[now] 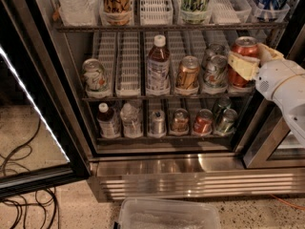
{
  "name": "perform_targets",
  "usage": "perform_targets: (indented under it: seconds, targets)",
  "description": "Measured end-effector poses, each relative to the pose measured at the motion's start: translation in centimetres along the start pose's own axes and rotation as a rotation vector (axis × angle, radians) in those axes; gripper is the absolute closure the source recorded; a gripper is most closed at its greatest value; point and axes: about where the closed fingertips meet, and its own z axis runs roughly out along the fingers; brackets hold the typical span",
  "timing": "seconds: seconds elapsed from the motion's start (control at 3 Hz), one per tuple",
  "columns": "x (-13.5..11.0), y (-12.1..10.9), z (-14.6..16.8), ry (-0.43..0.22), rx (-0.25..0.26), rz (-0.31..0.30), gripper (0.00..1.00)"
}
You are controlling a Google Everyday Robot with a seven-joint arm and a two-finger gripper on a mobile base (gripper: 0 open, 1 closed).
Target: Pick coke can from middle shelf of fridge
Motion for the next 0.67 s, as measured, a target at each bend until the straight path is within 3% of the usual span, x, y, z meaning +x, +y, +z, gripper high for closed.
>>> perform_targets:
  seconds: [0.67]
  targets:
    - [1.0,4.0,-2.6,0.108,-0.206,0.089,1.00]
